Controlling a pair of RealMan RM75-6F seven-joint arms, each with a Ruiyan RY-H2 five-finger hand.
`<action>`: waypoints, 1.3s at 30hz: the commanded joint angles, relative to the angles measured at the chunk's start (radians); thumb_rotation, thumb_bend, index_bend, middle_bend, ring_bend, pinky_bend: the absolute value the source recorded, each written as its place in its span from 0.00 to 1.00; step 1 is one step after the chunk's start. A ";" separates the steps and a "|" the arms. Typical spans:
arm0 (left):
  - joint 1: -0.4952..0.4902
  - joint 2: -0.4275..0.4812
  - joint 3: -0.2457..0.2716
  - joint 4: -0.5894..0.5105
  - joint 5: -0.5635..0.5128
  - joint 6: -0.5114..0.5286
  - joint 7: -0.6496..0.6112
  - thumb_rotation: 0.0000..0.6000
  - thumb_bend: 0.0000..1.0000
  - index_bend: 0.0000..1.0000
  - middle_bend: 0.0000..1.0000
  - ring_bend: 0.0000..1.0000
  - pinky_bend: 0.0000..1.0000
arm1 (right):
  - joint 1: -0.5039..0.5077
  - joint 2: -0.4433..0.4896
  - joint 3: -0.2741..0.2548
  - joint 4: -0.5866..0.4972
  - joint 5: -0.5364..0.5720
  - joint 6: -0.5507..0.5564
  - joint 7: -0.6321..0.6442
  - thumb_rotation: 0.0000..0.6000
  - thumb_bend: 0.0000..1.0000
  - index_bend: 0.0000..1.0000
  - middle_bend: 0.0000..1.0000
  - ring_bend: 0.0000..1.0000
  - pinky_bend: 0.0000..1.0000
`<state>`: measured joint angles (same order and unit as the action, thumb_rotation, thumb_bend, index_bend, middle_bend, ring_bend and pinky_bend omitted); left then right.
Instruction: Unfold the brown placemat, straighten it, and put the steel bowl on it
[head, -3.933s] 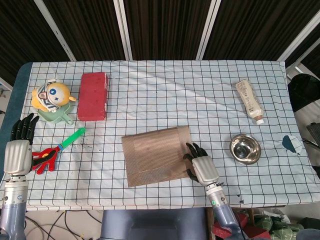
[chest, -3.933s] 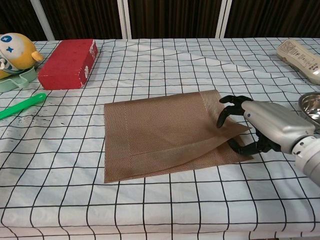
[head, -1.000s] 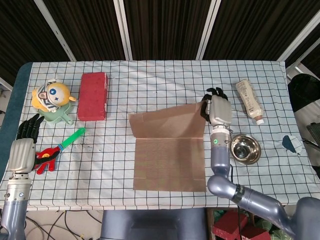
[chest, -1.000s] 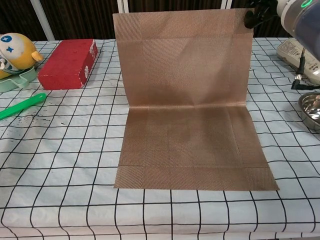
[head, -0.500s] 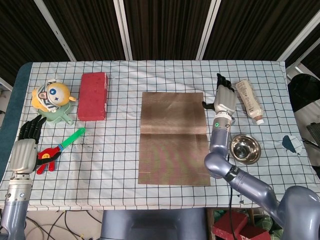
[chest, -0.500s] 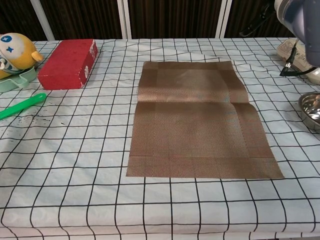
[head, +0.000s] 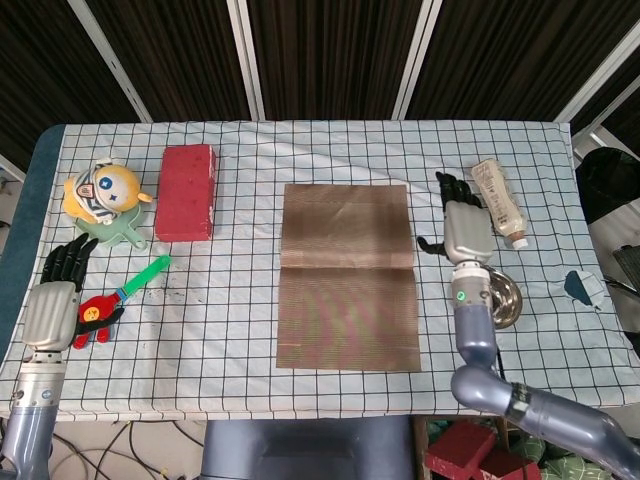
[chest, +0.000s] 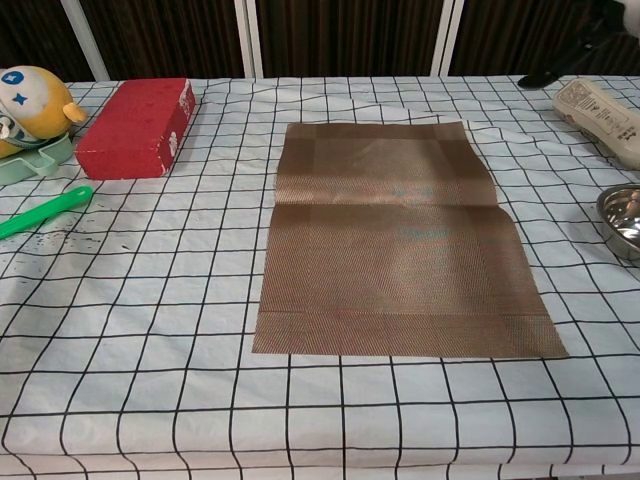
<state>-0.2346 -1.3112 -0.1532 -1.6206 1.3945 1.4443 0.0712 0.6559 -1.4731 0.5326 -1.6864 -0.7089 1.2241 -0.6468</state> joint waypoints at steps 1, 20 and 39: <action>0.000 0.000 0.003 0.001 0.004 -0.001 0.002 1.00 0.00 0.00 0.00 0.00 0.00 | -0.128 0.120 -0.107 -0.140 -0.136 0.052 0.096 1.00 0.13 0.02 0.04 0.05 0.16; -0.004 0.008 0.029 -0.010 0.012 -0.023 0.059 1.00 0.00 0.00 0.00 0.00 0.00 | -0.450 0.287 -0.372 -0.040 -0.511 0.253 0.476 1.00 0.10 0.08 0.04 0.04 0.16; -0.138 -0.096 0.067 -0.114 0.043 -0.198 0.514 1.00 0.01 0.07 0.00 0.00 0.00 | -0.505 0.257 -0.403 0.104 -0.681 0.350 0.627 1.00 0.11 0.08 0.04 0.04 0.16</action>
<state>-0.3200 -1.3620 -0.0836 -1.7232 1.4394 1.3092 0.5148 0.1573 -1.2122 0.1288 -1.5864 -1.3897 1.5736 -0.0440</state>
